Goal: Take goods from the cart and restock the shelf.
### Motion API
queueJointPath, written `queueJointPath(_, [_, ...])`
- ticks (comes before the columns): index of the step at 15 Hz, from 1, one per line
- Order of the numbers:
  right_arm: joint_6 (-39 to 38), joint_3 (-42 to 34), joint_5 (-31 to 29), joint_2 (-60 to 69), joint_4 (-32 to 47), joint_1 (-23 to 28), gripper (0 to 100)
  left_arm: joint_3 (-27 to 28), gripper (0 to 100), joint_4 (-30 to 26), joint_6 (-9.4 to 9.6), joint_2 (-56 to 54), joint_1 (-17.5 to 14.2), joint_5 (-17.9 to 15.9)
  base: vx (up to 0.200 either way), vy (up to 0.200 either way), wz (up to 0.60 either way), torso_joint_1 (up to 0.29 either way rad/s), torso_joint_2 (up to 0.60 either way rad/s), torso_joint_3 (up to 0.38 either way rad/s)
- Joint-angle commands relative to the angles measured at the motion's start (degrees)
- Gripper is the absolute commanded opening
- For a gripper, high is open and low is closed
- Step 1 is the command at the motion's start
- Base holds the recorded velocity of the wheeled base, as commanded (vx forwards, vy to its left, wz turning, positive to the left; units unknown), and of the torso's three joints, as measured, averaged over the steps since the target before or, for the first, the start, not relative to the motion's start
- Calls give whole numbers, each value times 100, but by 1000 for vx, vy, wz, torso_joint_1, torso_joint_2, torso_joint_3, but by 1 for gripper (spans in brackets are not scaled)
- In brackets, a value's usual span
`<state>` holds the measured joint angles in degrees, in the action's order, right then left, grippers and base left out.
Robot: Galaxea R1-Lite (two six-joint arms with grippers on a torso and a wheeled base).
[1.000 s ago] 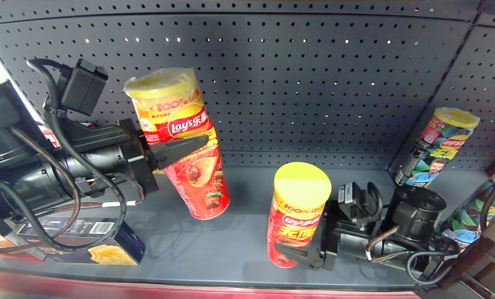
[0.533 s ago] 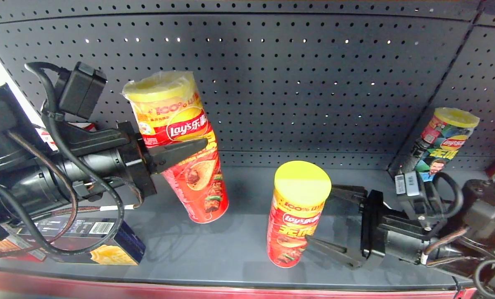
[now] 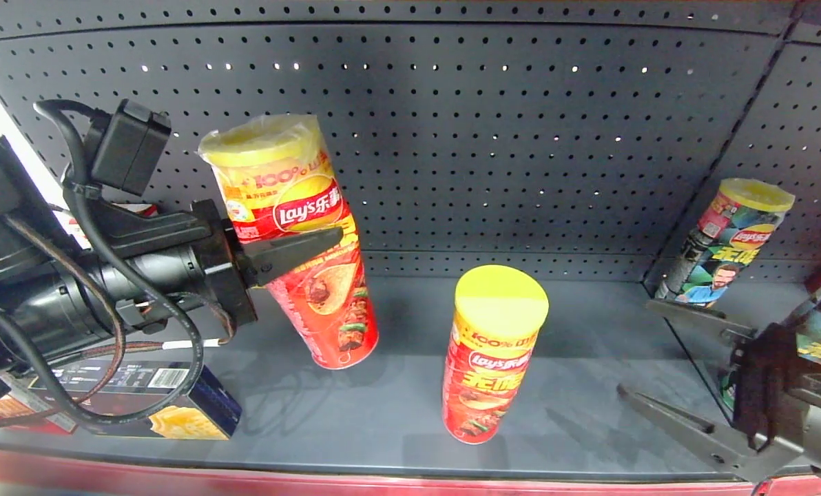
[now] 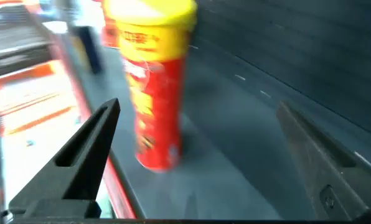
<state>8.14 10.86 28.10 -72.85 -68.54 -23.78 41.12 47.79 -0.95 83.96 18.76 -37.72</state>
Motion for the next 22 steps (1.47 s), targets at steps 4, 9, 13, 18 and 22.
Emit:
queueJointPath(4, [-524, -585, -1597, 3084, 2556, 454, 100, -16, 0, 3, 7, -90, 22, 1, 0, 0, 0, 0, 0, 0])
queueJointPath(9, [-797, -1086, -2379, 5325, 5052, 700, 100, 1, 0, 3, 7, -90, 66, -8, 0, 0, 0, 0, 0, 0])
queueJointPath(13, [-885, -928, -2423, 7285, 6880, 585, 100, -139, 0, 3, 7, -134, 57, 1, 0, 0, 0, 0, 0, 0])
queueJointPath(18, [-770, -1086, -3118, 7285, 6836, 603, 100, -262, 0, 3, 7, -213, 49, 10, 0, 0, 0, 0, 0, 0])
queueJointPath(22, [-788, -1086, -3118, 7285, 6836, 603, 100, -271, 0, -6, 16, -213, 66, -16, 0, 0, 0, 0, 0, 0])
